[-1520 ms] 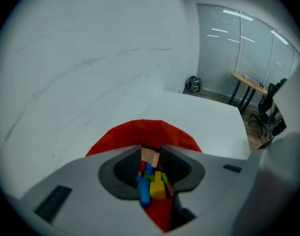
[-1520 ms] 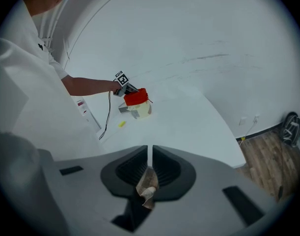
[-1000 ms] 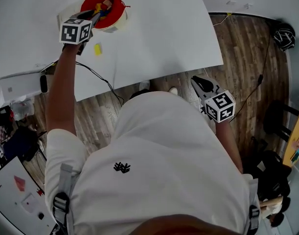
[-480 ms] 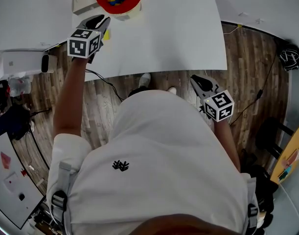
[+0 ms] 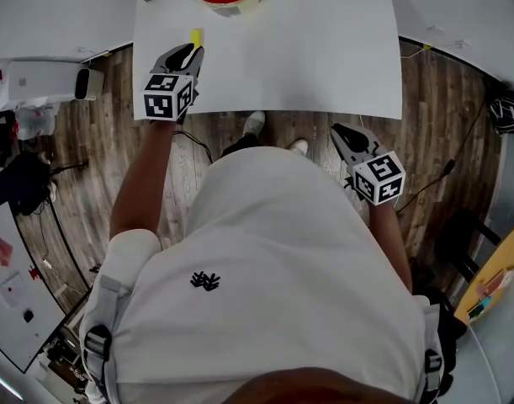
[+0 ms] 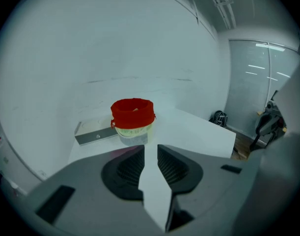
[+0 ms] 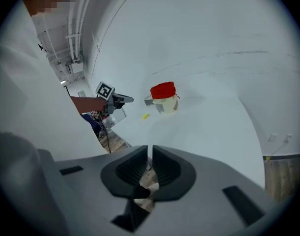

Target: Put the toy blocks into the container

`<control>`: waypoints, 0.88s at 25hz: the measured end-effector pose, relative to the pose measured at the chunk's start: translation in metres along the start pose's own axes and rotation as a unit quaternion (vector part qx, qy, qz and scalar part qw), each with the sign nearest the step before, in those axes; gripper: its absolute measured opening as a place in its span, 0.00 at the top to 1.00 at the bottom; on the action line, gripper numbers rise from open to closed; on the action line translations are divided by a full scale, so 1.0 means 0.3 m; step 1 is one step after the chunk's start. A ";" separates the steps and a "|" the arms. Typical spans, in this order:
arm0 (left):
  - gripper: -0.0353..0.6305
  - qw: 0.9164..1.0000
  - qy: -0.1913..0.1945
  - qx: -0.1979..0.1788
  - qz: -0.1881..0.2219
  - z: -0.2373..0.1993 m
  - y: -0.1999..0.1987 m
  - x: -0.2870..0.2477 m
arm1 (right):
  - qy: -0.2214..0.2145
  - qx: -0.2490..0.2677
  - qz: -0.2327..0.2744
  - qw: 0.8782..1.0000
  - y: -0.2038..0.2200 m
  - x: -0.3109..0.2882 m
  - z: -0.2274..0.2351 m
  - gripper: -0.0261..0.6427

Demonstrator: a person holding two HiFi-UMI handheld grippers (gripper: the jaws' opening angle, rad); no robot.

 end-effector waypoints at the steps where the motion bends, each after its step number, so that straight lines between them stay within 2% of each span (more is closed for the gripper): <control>1: 0.82 1.000 -0.007 0.004 -0.006 -0.002 0.035 -0.005 | -0.001 0.001 0.000 1.000 -0.004 -0.006 0.000 0.91; 6: 0.81 0.998 -0.036 0.024 -0.043 -0.051 0.192 -0.059 | 0.002 0.003 -0.003 1.000 -0.021 -0.029 -0.026 0.91; 12: 0.79 0.995 -0.059 0.041 -0.072 -0.153 0.301 -0.163 | 0.021 -0.009 -0.012 1.000 -0.028 -0.045 -0.048 0.91; 22: 0.71 0.989 -0.075 0.077 -0.105 -0.261 0.354 -0.340 | 0.075 -0.035 -0.014 0.996 -0.043 -0.030 -0.068 0.91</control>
Point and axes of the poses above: the fingertips, and each gripper's own axes: x backward along the fingers, z to its right, y out of its underside, the point moved 3 cm from there along x, backward along the fingers, and after that the axes turned 3 degrees about x, right-handed, at the moved point
